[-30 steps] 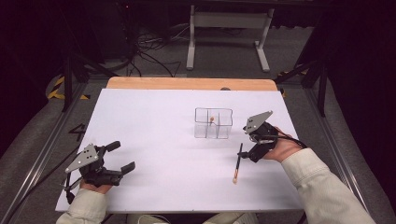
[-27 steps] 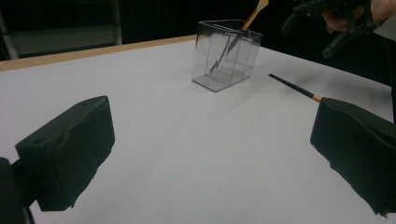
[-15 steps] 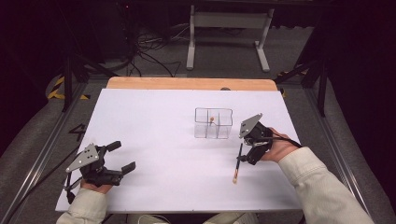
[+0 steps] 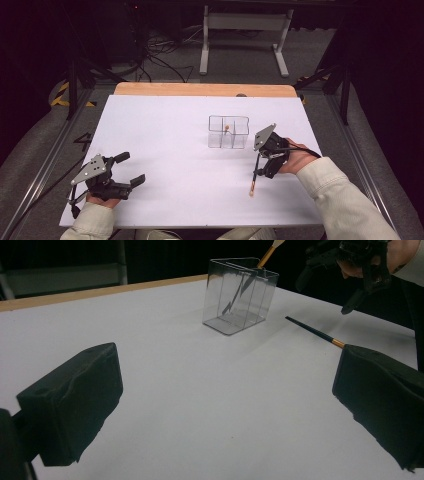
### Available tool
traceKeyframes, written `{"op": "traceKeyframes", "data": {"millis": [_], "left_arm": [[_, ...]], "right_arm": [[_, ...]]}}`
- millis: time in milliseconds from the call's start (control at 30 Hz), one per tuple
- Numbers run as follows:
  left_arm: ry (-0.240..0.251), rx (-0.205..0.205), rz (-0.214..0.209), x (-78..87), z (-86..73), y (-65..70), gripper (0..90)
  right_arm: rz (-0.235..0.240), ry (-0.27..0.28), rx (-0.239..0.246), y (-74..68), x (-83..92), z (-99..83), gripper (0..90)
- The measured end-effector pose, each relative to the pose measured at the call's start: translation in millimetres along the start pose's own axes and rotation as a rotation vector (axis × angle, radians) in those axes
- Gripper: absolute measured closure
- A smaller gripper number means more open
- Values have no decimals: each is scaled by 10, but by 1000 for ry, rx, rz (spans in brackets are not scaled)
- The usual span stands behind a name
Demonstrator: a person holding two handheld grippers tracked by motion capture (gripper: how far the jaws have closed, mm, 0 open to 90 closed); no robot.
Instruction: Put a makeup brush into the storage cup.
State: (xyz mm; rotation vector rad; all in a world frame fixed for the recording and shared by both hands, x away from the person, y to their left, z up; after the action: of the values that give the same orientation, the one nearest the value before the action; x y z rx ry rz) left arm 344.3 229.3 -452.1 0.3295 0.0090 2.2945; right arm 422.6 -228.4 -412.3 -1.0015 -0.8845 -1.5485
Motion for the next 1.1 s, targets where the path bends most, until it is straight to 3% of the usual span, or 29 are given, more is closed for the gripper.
{"op": "traceKeyframes", "data": {"millis": [700,1100], "left_arm": [[-7,0,7,24,-14,-1,4],[-8,-2,6,19,-15,-1,4]], "right_arm": [[63,-78,33,-6,-212,-18,44],[92,-88,51,-16,-294,-48,44]]}}
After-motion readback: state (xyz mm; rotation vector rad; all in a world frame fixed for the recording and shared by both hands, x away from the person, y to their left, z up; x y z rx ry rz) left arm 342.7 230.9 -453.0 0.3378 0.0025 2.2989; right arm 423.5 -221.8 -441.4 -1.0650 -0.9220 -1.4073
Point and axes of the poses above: each handheld gripper's, and its own axes: x roughly backward along the jaws, z roughly out of its top, y roughly to its right, the point moved 3 cm from there along -x, roughly forward along the jaws, and after that the axes turned 6 degrees about z, right-handed, at the moved point
